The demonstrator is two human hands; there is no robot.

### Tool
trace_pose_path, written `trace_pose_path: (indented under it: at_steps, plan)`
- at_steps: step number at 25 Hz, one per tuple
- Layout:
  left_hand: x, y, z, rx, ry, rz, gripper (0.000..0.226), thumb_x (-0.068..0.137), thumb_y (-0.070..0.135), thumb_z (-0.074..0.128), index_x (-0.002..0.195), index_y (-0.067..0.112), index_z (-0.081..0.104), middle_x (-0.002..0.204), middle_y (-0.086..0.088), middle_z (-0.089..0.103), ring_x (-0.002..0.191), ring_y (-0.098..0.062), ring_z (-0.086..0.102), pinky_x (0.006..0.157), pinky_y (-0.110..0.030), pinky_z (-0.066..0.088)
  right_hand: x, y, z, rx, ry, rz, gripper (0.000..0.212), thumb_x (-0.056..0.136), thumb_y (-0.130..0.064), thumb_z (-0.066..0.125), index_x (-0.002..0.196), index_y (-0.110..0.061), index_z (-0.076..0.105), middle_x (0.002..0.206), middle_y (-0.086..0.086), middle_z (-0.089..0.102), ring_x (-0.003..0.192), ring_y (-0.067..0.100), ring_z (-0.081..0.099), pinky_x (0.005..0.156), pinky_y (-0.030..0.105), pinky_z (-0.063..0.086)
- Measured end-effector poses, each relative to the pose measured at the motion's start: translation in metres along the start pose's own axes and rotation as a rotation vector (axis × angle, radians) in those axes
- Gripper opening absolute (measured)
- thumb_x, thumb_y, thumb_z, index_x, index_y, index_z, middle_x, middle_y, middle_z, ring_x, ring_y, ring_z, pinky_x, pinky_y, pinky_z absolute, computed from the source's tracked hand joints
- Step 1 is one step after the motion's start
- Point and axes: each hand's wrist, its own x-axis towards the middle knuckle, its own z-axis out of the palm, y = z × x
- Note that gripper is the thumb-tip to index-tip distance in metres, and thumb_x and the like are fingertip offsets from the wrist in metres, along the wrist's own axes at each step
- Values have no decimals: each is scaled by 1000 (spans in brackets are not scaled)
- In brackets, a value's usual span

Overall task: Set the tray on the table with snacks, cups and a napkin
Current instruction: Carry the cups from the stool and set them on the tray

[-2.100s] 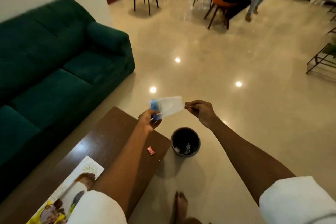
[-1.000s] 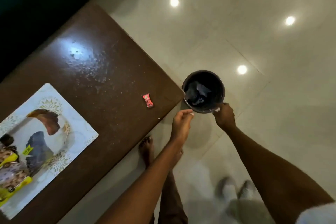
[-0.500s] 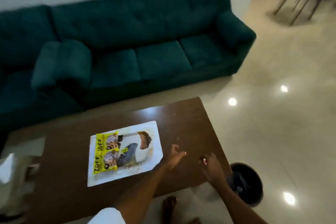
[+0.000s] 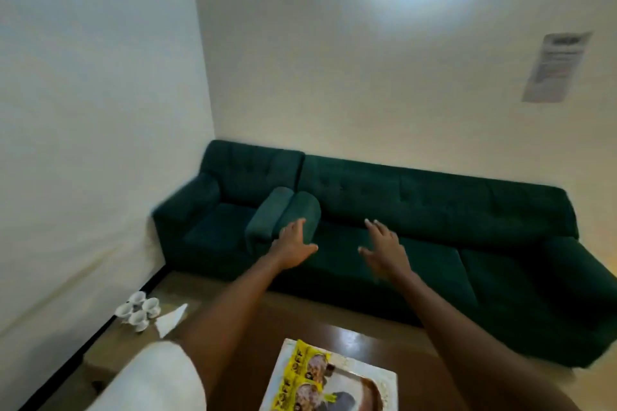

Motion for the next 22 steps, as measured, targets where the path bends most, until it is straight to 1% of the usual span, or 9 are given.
trace_pose_path:
  at_steps: [2, 4, 6, 9, 12, 15, 22]
  plan:
    - [10, -34, -64, 81, 72, 18, 91, 87, 46, 68, 158, 16, 21, 164, -12, 26, 151, -31, 25, 120, -50, 30, 29, -63, -7, -27, 87, -58, 83, 94, -45, 65, 163, -30, 21, 170, 0, 22, 151, 32, 28, 111, 52, 43]
    - [15, -68, -120, 152, 109, 24, 96, 89, 46, 67, 161, 16, 12, 170, -11, 11, 156, -31, 11, 123, -52, 23, 55, -119, -10, -51, 156, -107, 85, 93, -49, 64, 163, -28, 20, 170, 2, 22, 152, 33, 28, 113, 53, 41]
    - [19, -92, -167, 172, 148, 21, 98, 89, 46, 66, 162, 16, 8, 171, -11, 4, 158, -31, 4, 125, -53, 20, 80, -160, -16, -33, 190, -132, 86, 93, -51, 63, 163, -26, 19, 170, 3, 23, 151, 34, 28, 114, 54, 39]
    - [18, -137, -236, 174, 203, -7, 100, 88, 45, 68, 162, 17, 8, 171, -11, 6, 158, -30, 5, 125, -53, 21, 117, -226, -19, -4, 210, -183, 84, 94, -49, 63, 162, -24, 22, 169, 6, 25, 148, 38, 32, 111, 56, 40]
    - [8, -182, -285, 168, 264, -68, 99, 86, 44, 69, 162, 16, 12, 170, -9, 13, 156, -30, 13, 123, -51, 26, 148, -279, -9, 4, 190, -242, 81, 95, -46, 62, 162, -24, 23, 168, 7, 26, 146, 39, 33, 111, 58, 38]
    - [2, -219, -314, 161, 307, -126, 95, 86, 41, 70, 160, 14, 16, 168, -9, 19, 155, -30, 17, 122, -49, 28, 177, -313, 17, 21, 134, -278, 79, 95, -47, 62, 161, -25, 23, 168, 7, 26, 145, 41, 32, 111, 58, 37]
    - [18, -326, -346, 151, 323, -347, 92, 87, 35, 70, 159, 13, 19, 168, -10, 20, 154, -31, 18, 121, -50, 29, 241, -394, 122, 87, 11, -382, 82, 92, -53, 62, 160, -24, 26, 166, 6, 29, 145, 42, 33, 112, 60, 34]
